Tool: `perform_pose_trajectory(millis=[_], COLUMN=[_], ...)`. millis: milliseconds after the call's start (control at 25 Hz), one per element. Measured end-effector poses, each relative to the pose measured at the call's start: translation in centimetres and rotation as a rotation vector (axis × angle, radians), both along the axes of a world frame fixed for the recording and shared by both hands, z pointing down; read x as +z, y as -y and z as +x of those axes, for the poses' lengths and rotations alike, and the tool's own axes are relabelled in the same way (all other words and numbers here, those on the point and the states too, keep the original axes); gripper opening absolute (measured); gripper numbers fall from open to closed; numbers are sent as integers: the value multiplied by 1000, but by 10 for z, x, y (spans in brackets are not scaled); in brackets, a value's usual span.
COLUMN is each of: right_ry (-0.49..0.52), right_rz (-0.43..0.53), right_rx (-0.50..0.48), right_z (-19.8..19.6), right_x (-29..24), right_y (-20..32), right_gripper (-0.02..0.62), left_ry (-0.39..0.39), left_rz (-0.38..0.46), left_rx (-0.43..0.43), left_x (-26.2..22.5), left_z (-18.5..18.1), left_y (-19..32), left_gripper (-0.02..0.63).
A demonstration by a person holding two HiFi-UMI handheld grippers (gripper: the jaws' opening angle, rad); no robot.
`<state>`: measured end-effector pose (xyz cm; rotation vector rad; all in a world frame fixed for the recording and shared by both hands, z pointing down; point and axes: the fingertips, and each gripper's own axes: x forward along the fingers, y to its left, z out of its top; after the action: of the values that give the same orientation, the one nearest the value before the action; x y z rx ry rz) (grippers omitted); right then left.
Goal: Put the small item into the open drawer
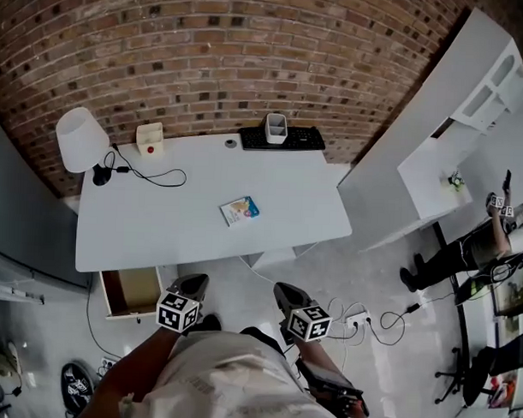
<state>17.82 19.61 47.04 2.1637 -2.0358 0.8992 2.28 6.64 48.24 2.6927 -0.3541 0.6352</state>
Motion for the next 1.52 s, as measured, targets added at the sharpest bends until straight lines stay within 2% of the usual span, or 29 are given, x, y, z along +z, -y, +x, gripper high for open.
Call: perform_pose_trajectory(millis=[320, 520, 760, 1320, 1520], right_ry=[-35, -75, -68, -31, -17], right_rz=[-27, -24, -32, -11, -13], right_rx=[73, 99, 91, -5, -15], right_z=[13, 32, 40, 69, 87], right_x=[4, -3, 0, 12, 15], right_y=[5, 12, 23, 85, 100], right_gripper=[6, 6, 6, 6, 6], left_ry=[5, 7, 5, 50, 64], left_rz=[-23, -39, -46, -18, -15], left_rx=[35, 28, -5, -45, -21], left_x=[11, 17, 19, 18, 20], left_z=[-12, -24, -24, 15, 40], left_y=[9, 19, 29, 68, 79], left_gripper=[6, 6, 6, 6, 6])
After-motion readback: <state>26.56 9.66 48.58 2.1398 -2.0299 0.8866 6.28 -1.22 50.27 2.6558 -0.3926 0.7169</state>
